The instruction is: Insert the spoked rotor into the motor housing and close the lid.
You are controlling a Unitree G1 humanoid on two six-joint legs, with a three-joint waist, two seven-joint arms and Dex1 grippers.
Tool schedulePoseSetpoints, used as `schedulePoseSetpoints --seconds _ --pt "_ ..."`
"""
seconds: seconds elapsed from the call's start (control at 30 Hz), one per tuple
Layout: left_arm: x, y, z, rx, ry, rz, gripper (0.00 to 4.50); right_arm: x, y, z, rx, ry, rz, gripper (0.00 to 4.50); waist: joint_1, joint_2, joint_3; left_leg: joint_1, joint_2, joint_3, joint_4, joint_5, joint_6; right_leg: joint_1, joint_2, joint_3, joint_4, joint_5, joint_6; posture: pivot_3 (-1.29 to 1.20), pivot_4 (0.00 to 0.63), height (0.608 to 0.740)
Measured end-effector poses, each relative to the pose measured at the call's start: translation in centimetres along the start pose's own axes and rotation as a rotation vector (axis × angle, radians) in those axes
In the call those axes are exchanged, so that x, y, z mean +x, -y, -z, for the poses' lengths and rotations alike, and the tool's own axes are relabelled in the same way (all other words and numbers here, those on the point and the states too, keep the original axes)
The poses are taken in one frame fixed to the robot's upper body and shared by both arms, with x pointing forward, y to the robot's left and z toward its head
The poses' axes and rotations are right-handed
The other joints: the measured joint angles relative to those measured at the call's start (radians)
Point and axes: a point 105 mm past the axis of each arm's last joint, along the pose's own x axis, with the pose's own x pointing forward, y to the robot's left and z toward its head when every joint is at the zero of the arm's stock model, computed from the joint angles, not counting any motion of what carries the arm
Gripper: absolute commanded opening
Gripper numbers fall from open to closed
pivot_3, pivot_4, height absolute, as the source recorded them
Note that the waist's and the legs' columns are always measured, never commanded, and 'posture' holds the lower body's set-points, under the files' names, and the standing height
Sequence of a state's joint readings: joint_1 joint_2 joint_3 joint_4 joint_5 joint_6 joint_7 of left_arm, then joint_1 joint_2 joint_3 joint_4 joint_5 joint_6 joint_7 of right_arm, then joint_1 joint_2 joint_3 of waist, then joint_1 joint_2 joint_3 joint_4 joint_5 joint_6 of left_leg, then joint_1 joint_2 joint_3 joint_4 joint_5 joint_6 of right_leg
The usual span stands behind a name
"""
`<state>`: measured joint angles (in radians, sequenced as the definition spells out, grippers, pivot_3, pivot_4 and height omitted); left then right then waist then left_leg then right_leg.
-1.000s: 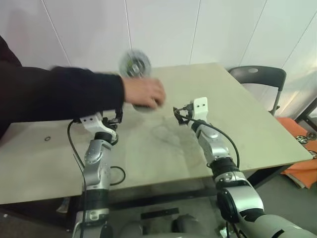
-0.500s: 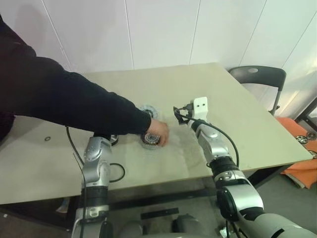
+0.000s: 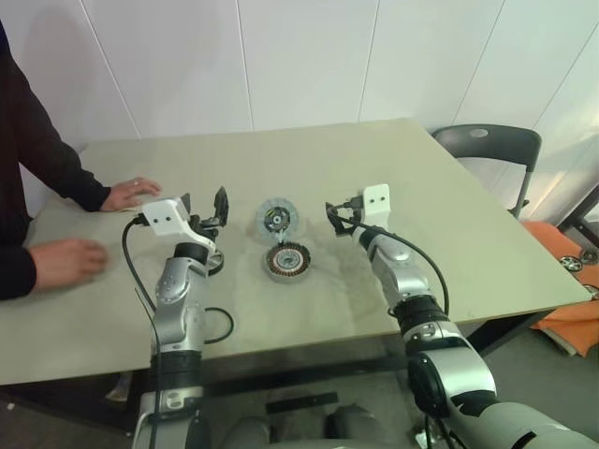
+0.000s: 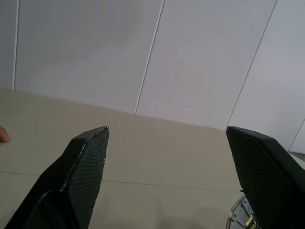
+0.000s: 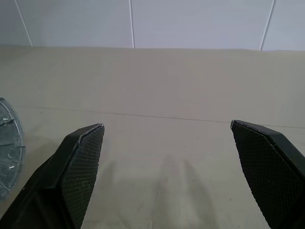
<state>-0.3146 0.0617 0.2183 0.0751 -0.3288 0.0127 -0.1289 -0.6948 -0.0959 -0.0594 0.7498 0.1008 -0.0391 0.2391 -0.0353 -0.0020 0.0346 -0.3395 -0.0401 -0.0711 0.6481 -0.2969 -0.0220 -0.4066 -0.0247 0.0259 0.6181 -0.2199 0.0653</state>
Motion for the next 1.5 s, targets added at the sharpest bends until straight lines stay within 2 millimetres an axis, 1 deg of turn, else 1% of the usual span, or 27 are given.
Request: schedulePoseSetpoints --seconds 0.77,1.33,1.4,1.5 --pt "0.0 0.1 0.0 0.0 -0.001 0.006 4.18 0.0 0.0 -0.2 -0.004 0.013 -0.002 4.44 0.0 0.0 0.0 0.0 0.0 0.0 0.0 0.0 0.0 0.0 0.0 0.0 0.0 0.0 0.0 0.0 0.0 0.74" --pt "0.0 0.3 0.1 -0.001 -0.004 0.013 4.18 -0.1 0.5 -0.3 -0.011 0.014 0.008 4.44 0.0 0.0 0.0 0.0 0.0 0.0 0.0 0.0 0.0 0.0 0.0 0.0 0.0 0.0 0.0 0.0 0.0 0.74" --pt "0.0 0.3 0.2 -0.002 -0.005 0.014 4.18 -0.1 0.6 -0.3 -0.014 0.014 0.01 4.44 0.0 0.0 0.0 0.0 0.0 0.0 0.0 0.0 0.0 0.0 0.0 0.0 0.0 0.0 0.0 0.0 0.0 0.74" --pt "0.0 0.4 0.3 -0.004 -0.007 0.015 4.18 -0.4 1.4 -0.4 -0.035 0.013 0.021 4.44 0.002 0.0 0.0 0.0 0.0 0.0 0.0 0.0 0.0 0.0 0.0 0.0 0.0 0.0 0.0 0.0 0.0 0.74"
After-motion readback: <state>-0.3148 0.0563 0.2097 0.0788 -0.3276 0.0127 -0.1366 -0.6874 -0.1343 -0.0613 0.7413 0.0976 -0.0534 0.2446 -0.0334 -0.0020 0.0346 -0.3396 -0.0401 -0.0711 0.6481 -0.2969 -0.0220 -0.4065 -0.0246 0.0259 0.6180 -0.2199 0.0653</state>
